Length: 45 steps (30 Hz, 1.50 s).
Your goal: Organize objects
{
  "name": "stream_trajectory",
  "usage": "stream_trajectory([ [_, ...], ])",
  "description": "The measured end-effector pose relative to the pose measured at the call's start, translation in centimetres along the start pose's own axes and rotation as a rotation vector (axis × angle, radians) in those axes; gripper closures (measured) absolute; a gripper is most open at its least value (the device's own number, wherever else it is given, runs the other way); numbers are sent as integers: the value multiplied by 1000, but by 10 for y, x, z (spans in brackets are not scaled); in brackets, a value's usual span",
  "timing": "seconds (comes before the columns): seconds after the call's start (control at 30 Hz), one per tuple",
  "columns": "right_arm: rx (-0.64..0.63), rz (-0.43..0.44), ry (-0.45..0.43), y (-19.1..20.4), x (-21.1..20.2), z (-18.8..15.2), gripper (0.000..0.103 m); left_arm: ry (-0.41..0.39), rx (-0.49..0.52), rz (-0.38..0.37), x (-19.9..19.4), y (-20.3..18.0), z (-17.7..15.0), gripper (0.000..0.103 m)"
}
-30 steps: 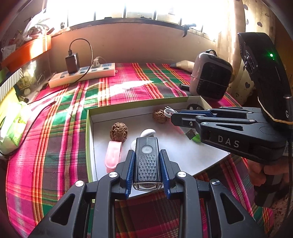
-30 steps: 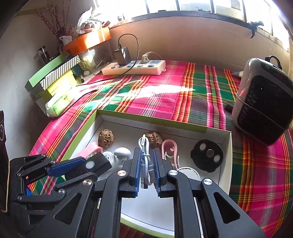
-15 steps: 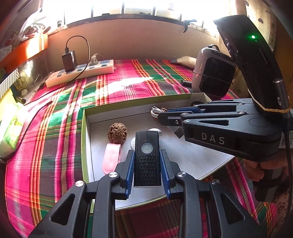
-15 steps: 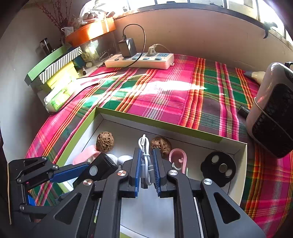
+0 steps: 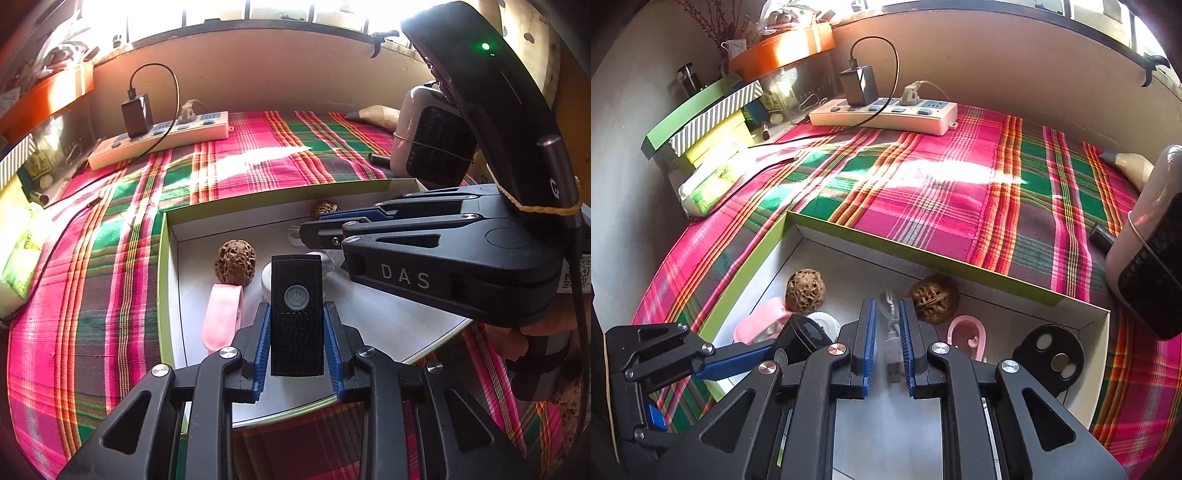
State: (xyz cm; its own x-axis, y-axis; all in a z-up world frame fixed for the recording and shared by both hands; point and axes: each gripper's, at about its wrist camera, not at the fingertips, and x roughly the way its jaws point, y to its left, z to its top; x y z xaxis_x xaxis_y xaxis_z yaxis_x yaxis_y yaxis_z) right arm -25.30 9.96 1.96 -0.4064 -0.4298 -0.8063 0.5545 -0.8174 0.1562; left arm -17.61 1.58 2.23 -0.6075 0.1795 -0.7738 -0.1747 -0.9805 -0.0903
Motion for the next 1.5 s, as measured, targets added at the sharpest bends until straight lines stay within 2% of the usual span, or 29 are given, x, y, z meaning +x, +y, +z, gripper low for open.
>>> stream_trajectory([
  [0.73, 3, 0, -3, 1, -1, -3, 89, 17, -10, 2, 2, 1, -1, 77],
  [0.83, 2, -7, -7, 3, -2, -4, 86, 16, -7, 11, 0, 1, -2, 76],
  [1.17, 5, -21, -21, 3, -12, -10, 84, 3, -11, 19, -7, 1, -5, 68],
  [1.23, 7, -27, -25, 4, -16, -12, 80, 1, -13, 23, -9, 0, -6, 68],
  [1.3, 12, -28, -35, 4, -20, -15, 68, -1, -11, 30, -12, -1, -7, 68],
  [1.5, 37, -53, -70, 3, -38, -25, 68, -19, -24, 37, -22, -2, -10, 68],
])
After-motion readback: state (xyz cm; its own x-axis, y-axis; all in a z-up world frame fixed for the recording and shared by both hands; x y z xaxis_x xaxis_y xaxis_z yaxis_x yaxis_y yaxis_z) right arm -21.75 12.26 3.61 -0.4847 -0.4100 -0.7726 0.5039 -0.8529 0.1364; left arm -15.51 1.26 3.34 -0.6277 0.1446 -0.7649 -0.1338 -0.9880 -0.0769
